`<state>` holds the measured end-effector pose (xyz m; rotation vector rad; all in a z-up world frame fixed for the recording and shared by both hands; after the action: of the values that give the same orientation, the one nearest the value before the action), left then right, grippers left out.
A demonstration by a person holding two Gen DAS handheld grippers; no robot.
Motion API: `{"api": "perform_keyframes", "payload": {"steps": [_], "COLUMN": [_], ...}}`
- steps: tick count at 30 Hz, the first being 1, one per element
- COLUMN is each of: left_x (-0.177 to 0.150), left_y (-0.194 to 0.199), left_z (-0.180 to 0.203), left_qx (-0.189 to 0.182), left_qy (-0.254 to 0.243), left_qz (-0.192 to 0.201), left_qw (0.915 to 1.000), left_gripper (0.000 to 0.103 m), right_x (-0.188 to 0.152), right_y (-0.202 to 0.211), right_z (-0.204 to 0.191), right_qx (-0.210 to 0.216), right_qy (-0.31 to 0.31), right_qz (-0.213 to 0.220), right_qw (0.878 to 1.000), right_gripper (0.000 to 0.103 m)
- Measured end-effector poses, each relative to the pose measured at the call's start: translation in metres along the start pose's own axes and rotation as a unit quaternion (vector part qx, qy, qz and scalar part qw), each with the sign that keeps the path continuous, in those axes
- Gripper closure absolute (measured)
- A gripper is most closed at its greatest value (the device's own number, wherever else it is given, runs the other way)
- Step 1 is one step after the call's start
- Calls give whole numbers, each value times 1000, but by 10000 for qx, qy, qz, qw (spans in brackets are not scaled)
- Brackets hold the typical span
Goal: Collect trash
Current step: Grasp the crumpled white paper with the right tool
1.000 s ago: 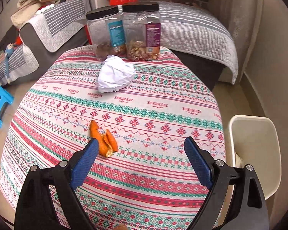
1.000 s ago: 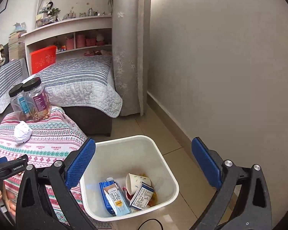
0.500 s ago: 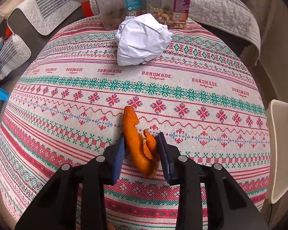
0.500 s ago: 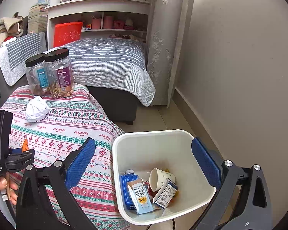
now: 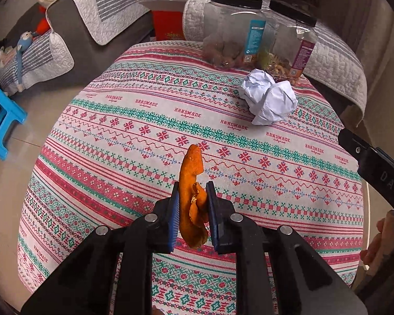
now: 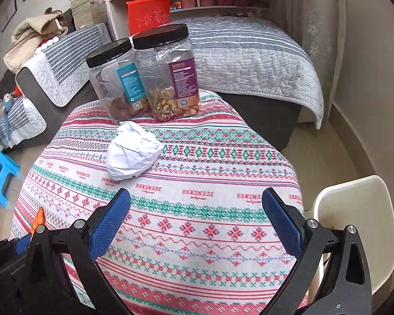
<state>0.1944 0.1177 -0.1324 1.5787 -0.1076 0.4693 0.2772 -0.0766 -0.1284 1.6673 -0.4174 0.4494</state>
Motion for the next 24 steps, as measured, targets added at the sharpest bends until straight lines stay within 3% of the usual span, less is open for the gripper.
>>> {"api": "perform_keyframes", "payload": {"steps": [4,11,12,13,14,17,24], "left_x": [17,25,25,25,25,26,23], "left_y": [10,11,11,9,9,10,22], "left_z": [-28,-51,-51,-51,-51,-52,-46], "left_qx": [-19,-220,-253,-284,-309,-316,-319], "left_qy": [336,623,638,650,660,678,607], "left_qz": [119,91,74,53,41,72,220], "left_qw": [9994,9978,9976,9975,9973,9972,9974], "left_gripper": [84,83,83,83,83,83,83], "right_x": [27,40,40,39,38,31,9], "right_y": [-30,-77,-80,-83,-87,-79,-33], "right_z": [-34,-71,-70,-67,-63,-50,-28], "right_qx": [287,175,236,333,455,729,685], "right_qy": [-289,-192,-235,-328,-424,-633,-477], "right_qz": [-179,-583,-602,-613,-726,-625,-115], "right_qw": [9990,9980,9976,9970,9954,9934,9964], "right_gripper": [7,8,13,37,47,49,49]}}
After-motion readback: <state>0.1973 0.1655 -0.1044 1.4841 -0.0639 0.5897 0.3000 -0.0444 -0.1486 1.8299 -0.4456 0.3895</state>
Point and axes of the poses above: each gripper's, at about its wrist camera, not at the fingertips, and y roughly against the way its jaws point, z to its right, x to its top, the point moved 1 cm from there along -y, roughly the way its jaws point, and after that the axes turned 8 degrees about -z, right-handed, at the moved point
